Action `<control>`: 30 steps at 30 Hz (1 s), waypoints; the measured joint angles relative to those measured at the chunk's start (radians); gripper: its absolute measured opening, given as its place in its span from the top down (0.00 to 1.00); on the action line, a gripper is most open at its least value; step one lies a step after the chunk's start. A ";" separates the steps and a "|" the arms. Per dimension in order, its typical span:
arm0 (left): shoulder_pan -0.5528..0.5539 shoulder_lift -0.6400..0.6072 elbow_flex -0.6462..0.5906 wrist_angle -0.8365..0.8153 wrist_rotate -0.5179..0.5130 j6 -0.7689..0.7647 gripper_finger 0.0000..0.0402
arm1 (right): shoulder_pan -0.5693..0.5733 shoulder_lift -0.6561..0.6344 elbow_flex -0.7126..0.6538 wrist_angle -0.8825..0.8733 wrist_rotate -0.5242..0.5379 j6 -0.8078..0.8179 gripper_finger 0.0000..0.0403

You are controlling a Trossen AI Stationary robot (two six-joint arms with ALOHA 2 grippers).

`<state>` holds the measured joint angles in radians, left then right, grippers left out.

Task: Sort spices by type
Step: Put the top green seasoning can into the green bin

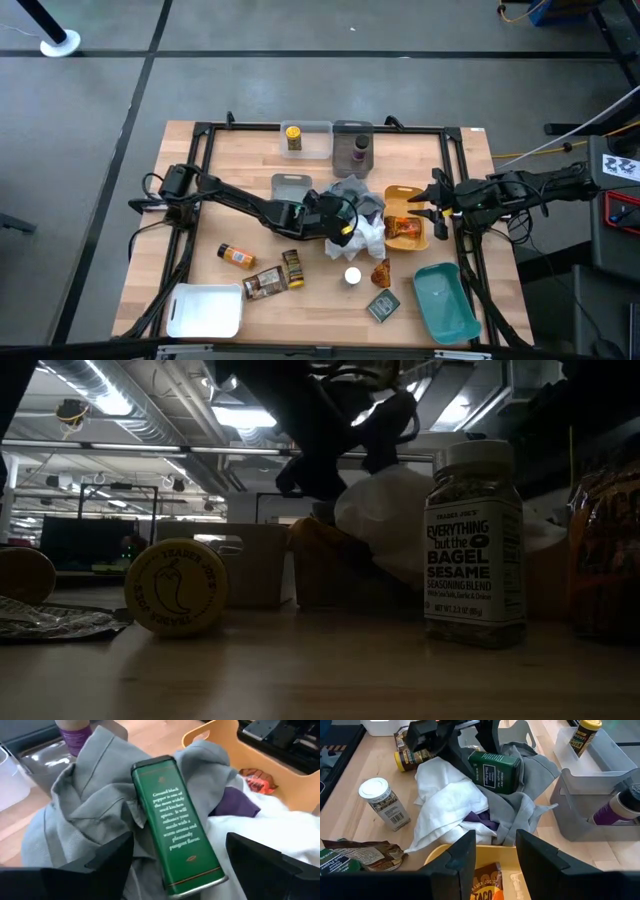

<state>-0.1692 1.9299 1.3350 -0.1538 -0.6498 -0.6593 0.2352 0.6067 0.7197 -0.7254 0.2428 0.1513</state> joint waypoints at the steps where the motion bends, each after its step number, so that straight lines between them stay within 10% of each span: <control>1: 0.000 0.000 0.000 -0.005 0.000 0.000 0.27 | 0.000 0.000 0.000 0.000 0.000 0.000 0.65; 15: 0.001 -0.005 0.000 -0.021 0.002 -0.045 0.70 | 0.000 0.000 0.000 0.000 0.000 0.000 0.65; 30: 0.001 -0.014 0.089 -0.013 0.012 0.053 0.67 | 0.000 0.042 0.000 0.000 -0.020 0.005 0.65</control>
<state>-0.1684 1.9163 1.4236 -0.1671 -0.6380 -0.6059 0.2352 0.6488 0.7197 -0.7250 0.2229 0.1558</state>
